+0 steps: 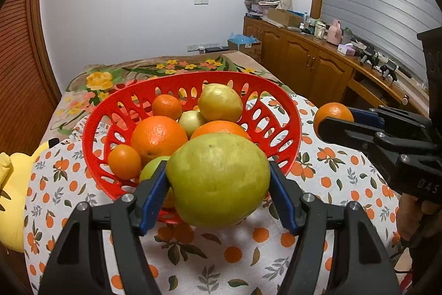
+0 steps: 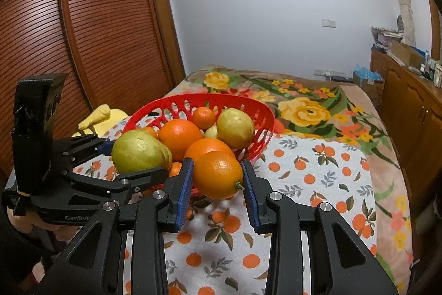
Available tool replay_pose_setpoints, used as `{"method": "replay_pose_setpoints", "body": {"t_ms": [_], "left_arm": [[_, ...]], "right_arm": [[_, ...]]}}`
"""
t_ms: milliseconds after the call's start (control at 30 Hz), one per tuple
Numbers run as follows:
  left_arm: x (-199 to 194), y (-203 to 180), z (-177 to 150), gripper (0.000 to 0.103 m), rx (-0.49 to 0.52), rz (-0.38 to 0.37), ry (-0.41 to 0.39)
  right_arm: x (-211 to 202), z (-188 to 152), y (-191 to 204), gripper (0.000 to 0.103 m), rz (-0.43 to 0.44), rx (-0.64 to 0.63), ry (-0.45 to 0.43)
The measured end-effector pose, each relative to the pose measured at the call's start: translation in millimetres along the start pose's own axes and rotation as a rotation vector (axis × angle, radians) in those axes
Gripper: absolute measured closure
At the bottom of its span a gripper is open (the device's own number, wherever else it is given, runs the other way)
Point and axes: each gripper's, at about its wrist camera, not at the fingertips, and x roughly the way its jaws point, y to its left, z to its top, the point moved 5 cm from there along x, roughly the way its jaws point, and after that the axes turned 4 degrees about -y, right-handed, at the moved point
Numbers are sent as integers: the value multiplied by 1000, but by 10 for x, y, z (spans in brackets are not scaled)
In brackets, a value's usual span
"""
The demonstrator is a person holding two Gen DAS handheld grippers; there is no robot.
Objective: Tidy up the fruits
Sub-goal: 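Carry the pomelo over the basket with the left gripper while the right gripper carries the mandarin, then lower and release the pomelo into the basket with the left gripper while the right gripper drops the mandarin in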
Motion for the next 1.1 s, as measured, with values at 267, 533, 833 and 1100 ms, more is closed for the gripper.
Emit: {"method": "replay_pose_setpoints", "body": {"t_ms": [267, 533, 833, 1100], "left_arm": [[-8, -24, 85, 32, -8, -23, -25], [-204, 98, 231, 29, -37, -16, -88], [-323, 335, 243, 28, -54, 32, -116], [-389, 498, 198, 28, -68, 69, -131]], "right_arm": [[39, 25, -45, 69, -7, 2, 1], [136, 74, -62, 69, -19, -8, 7], [437, 185, -50, 69, -42, -27, 31], [679, 230, -62, 68, -55, -29, 61]]}}
